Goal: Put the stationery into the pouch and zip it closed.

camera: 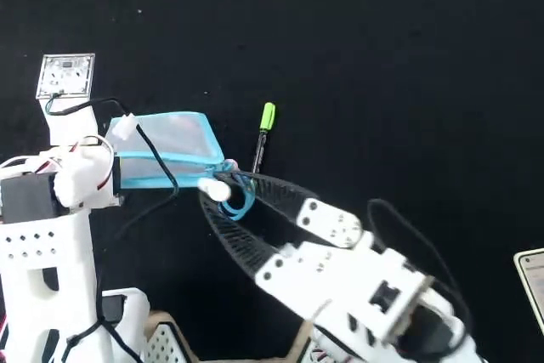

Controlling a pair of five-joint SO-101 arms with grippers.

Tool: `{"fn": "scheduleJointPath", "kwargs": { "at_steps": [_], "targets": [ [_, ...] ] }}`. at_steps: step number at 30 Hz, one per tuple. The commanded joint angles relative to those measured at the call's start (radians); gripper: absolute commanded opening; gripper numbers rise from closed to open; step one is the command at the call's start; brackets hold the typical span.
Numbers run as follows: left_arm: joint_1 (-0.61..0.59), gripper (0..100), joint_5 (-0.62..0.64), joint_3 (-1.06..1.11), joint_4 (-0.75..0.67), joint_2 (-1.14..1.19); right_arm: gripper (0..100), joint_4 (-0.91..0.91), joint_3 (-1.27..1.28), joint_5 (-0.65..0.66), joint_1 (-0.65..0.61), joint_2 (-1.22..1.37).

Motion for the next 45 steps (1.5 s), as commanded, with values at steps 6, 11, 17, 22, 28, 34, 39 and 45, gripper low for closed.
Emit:
{"fn": "scheduleJointPath", "kwargs": {
  "at_steps": [6, 11, 17, 22, 28, 34, 39, 45],
  "targets": [
    [-0.005, 3, 0.009, -0.002, -0.014, 0.005, 1.1, -0.442, 0.335, 0.0, -0.009, -0.005],
    [-0.005, 3, 0.009, -0.002, -0.014, 0.005, 1.1, -0.632, 0.495, 0.0, -0.009, -0.005],
    [-0.005, 3, 0.009, -0.002, -0.014, 0.005, 1.1, -0.657, 0.611, 0.002, -0.008, -0.005],
    [-0.005, 3, 0.009, -0.002, -0.014, 0.005, 1.3, -0.591, 0.671, -0.006, -0.012, -0.007],
    [-0.005, 3, 0.009, -0.002, -0.014, 0.005, 15.3, -0.304, 0.538, -0.008, -0.014, -0.008],
    [-0.005, 3, 0.009, -0.002, -0.014, 0.005, 16.9, -0.068, 0.326, -0.008, -0.011, -0.015],
    [-0.005, 3, 0.009, -0.002, -0.014, 0.005, 16.9, 0.078, 0.151, -0.008, 0.023, -0.015],
    [-0.005, 3, 0.009, -0.002, -0.014, 0.005, 17.0, 0.207, 0.068, -0.009, 0.315, -0.004]
  ]
}}
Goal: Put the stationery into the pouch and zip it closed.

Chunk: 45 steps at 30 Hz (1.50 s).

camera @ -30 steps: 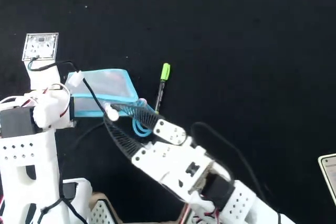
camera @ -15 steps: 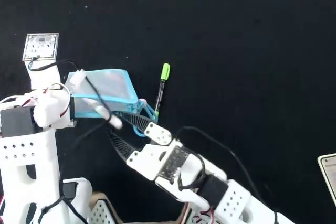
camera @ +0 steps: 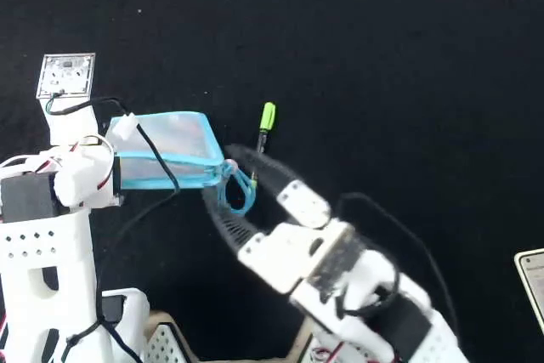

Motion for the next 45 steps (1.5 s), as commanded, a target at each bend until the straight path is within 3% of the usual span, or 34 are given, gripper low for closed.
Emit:
{"fn": "scheduleJointPath", "kwargs": {
  "at_steps": [1, 6, 12, 18, 24, 36, 45],
  "targets": [
    [-0.005, 3, 0.009, -0.002, -0.014, 0.003, 17.0, 0.063, -0.067, -0.017, 0.235, 0.005],
    [-0.005, 3, 0.009, -0.002, -0.014, 0.003, 17.2, 0.046, 0.002, -0.262, 0.408, 0.101],
    [-0.005, 3, 0.009, -0.002, -0.014, 0.003, 17.3, -0.158, 0.039, -0.523, 0.517, 0.441],
    [-0.005, 3, 0.009, -0.002, -0.014, 0.003, 17.3, -0.502, 0.033, -0.638, 0.511, 0.905],
    [-0.005, 3, 0.009, -0.002, -0.014, 0.003, 17.3, -0.838, -0.021, -0.655, 0.512, 1.279],
    [-0.005, 3, 0.009, 0.001, -0.014, 0.003, 17.4, -0.844, -0.363, -0.651, 0.519, 1.756],
    [-0.005, 3, 0.009, 0.008, -0.015, 0.003, 17.2, -0.483, -0.647, -0.657, 0.502, 1.914]
  ]
}}
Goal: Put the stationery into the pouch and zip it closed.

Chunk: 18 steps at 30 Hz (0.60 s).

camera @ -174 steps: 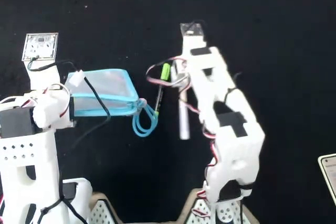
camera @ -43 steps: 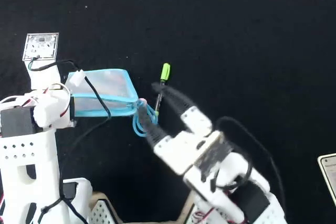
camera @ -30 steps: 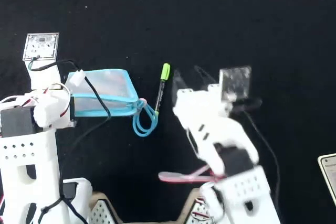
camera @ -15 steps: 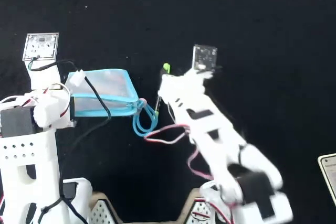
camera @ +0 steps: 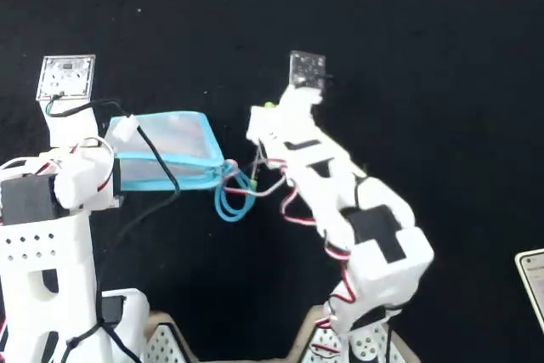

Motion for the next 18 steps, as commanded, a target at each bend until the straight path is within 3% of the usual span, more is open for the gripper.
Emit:
{"fn": "scheduleJointPath", "kwargs": {
  "at_steps": [1, 7, 12, 15, 18],
  "targets": [
    [-0.005, 3, 0.009, -0.007, -0.015, 0.011, 17.2, 0.19, -0.189, -0.012, -0.002, 0.041],
    [-0.005, 3, 0.009, -0.007, -0.015, 0.011, 16.7, 0.476, -0.354, -0.003, -0.002, 0.111],
    [-0.005, 3, 0.009, -0.007, -0.015, 0.011, 0.5, 0.623, -0.472, 0.002, 0.054, 0.163],
    [-0.005, 3, 0.009, -0.007, -0.015, 0.011, 1.1, 0.658, -0.492, 0.087, 0.123, 0.165],
    [-0.005, 3, 0.009, -0.007, -0.015, 0.011, 1.1, 0.732, -0.519, 0.264, 0.169, 0.134]
  ]
}}
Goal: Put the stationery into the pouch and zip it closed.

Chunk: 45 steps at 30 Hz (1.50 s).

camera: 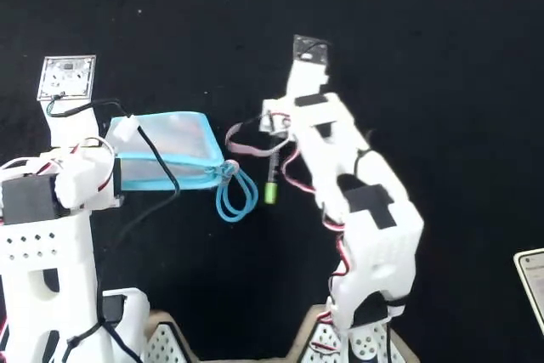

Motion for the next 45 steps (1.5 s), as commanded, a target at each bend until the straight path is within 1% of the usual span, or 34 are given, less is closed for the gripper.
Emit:
{"fn": "scheduleJointPath", "kwargs": {
  "at_steps": [1, 8, 10, 11, 13, 16, 18, 24, 28, 31, 33, 34, 36, 37, 38, 40, 43, 45],
  "targets": [
    [-0.005, 3, 0.009, -0.007, -0.015, 0.011, 1.1, 0.118, -0.077, 0.264, 0.081, -0.056],
    [-0.005, 3, 0.009, -0.007, -0.015, 0.011, 1.1, 0.42, -0.084, 0.832, 0.115, -0.131],
    [-0.005, 3, 0.009, -0.007, -0.015, 0.011, 1.2, 0.491, -0.084, 0.957, 0.112, -0.131],
    [-0.005, 3, 0.009, -0.007, -0.015, 0.011, 1.3, 0.516, -0.084, 0.991, 0.112, -0.131],
    [-0.005, 3, 0.009, -0.007, -0.015, 0.011, 3.9, 0.548, -0.084, 0.997, 0.112, -0.131],
    [-0.005, 3, 0.009, -0.007, -0.015, 0.011, 12.6, 0.577, -0.087, 0.997, 0.112, -0.131],
    [-0.005, 3, 0.009, -0.007, -0.015, 0.011, 15.2, 0.577, -0.088, 0.997, 0.11, -0.131],
    [-0.005, 3, 0.009, -0.007, -0.015, 0.011, 15.2, 0.545, -0.079, 0.997, 0.083, -0.12],
    [-0.005, 3, 0.009, -0.005, -0.015, 0.011, 15.2, 0.485, -0.082, 0.997, 0.086, -0.053],
    [-0.005, 3, 0.009, -0.005, -0.015, 0.011, 15.2, 0.473, -0.085, 0.997, 0.089, -0.004],
    [-0.005, 3, 0.009, -0.005, -0.015, 0.011, 13.9, 0.474, -0.079, 0.997, 0.087, -0.002],
    [-0.005, 3, 0.009, -0.005, -0.015, 0.011, 11.5, 0.474, -0.079, 0.997, 0.084, -0.007],
    [-0.005, 3, 0.009, -0.005, -0.015, 0.011, 1.7, 0.474, -0.079, 0.997, 0.083, -0.025],
    [-0.005, 3, 0.009, -0.005, -0.015, 0.011, 0.9, 0.476, -0.077, 0.996, 0.083, -0.038],
    [-0.005, 3, 0.009, -0.005, -0.015, 0.011, 2.4, 0.488, -0.077, 0.976, 0.084, -0.054],
    [-0.005, 3, 0.009, -0.005, -0.015, 0.011, 1.0, 0.52, -0.081, 0.939, 0.091, -0.105],
    [-0.005, 3, 0.009, -0.005, -0.015, 0.011, 1.0, 0.603, -0.076, 0.921, 0.091, -0.239],
    [-0.005, 3, 0.009, -0.005, -0.015, 0.011, 1.0, 0.678, -0.073, 0.884, 0.084, -0.343]
  ]
}}
